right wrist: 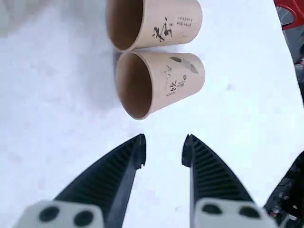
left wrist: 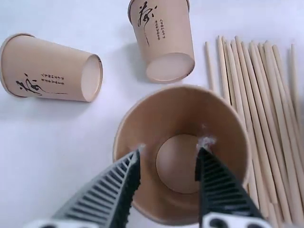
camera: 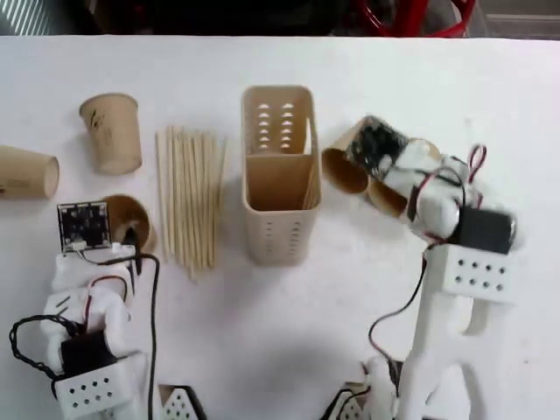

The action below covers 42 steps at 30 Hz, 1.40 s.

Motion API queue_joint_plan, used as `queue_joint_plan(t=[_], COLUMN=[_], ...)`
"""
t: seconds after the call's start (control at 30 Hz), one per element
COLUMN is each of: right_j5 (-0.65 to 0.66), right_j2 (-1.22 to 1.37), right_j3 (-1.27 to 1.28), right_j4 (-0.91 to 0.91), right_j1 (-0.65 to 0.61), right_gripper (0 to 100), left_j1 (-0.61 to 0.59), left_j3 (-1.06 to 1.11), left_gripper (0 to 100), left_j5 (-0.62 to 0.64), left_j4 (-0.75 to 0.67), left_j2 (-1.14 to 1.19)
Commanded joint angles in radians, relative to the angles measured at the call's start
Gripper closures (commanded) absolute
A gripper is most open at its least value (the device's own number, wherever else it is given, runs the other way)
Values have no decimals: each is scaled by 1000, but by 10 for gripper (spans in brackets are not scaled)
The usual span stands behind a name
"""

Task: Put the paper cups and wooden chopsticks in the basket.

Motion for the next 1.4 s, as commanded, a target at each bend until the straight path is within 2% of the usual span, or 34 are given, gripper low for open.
queue_joint_plan(t=[0.0, 0.13, 0.33, 0.47, 0.6, 1.1, 1.17, 1.3, 1.33, 1.37], right_j5=[28, 29, 31, -5, -64, -68, -68, -69, -69, -69], right_j2=[-125, -179, -99, -7, 105, 484, 521, 555, 555, 553], right_j3=[296, 488, 572, 572, 574, 571, 571, 569, 569, 569], right_j4=[-363, -467, -633, -730, -905, -1389, -1426, -1474, -1475, -1474], right_j1=[18, -50, -31, -22, -31, 10, 13, 13, 15, 22], right_gripper=[855, 840, 700, 699, 699, 702, 744, 974, 990, 966], left_j1=[18, 18, 18, 18, 18, 18, 18, 18, 18, 18], left_j3=[3, 38, 46, 46, 46, 46, 46, 46, 48, 48], left_gripper=[797, 800, 801, 801, 801, 801, 801, 801, 801, 801], left_j5=[-9, -9, -43, -46, -48, -48, -48, -48, -48, -48], left_j4=[-17, -89, -103, -104, -101, -101, -101, -101, -101, -101], left_j2=[-12, -12, -12, -12, -12, -12, -12, -12, -12, -12])
